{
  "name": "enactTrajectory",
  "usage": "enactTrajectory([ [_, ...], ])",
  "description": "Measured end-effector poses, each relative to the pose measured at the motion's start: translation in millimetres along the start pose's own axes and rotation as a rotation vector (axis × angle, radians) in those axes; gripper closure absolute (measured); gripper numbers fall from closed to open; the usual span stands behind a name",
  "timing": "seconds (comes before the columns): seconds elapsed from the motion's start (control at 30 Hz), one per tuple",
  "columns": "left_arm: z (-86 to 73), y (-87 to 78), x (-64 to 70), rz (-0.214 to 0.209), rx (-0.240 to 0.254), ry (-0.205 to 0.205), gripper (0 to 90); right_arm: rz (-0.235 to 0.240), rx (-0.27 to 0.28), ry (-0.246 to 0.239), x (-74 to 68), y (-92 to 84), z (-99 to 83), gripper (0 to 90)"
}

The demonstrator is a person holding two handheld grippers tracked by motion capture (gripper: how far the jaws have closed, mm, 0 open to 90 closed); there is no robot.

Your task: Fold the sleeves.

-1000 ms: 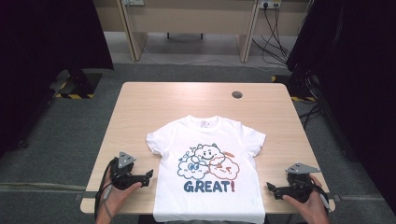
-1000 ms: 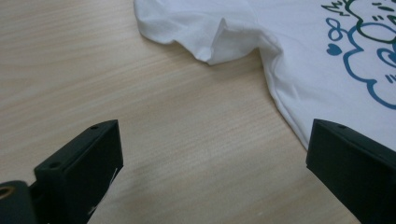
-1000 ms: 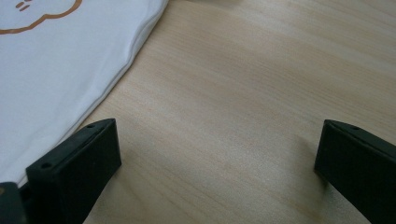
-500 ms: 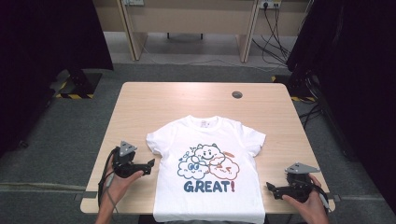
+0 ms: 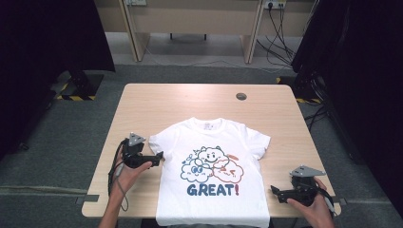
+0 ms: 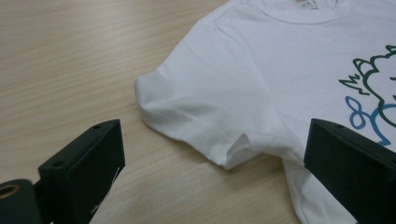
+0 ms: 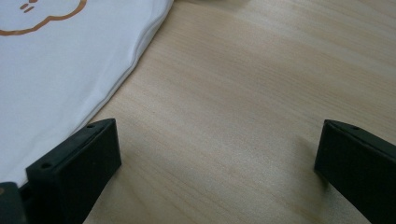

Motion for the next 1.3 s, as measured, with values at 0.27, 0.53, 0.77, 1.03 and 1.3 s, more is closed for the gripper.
enactTrajectory([
  [0.27, 8.3, 9.4, -8.7, 0.009, 0.012, -0.018, 6.8, 0.0, 0.003, 0.001, -0.4, 0.3, 0.0, 0.7],
  [0.53, 12.7, 24.3, -18.7, 0.026, 0.012, -0.048, 7.6, -0.001, 0.004, 0.002, -0.6, 0.4, 0.0, 0.6],
  [0.77, 9.7, 34.1, -21.1, 0.03, -0.004, -0.058, 8.0, 0.001, 0.007, -0.003, -1.7, 1.4, 0.7, 0.6],
  [1.03, 7.3, 41.3, -22.2, 0.008, -0.018, -0.011, 26.8, 0.003, 0.007, -0.003, -2.3, 1.7, 1.0, 0.7],
  [1.3, 2.5, 41.6, -28.1, 0.008, -0.004, -0.01, 60.8, 0.003, 0.008, -0.004, -2.9, 1.9, 1.0, 0.7],
])
Point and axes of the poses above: each handheld gripper's, and its own axes: y roughly forward along the jaws, z roughly out of its top, x roughly to its right, the point moved 2 cm from there along y, roughly forward along the jaws, and after that the axes turned 5 degrees about x, right-handed, at the moved point
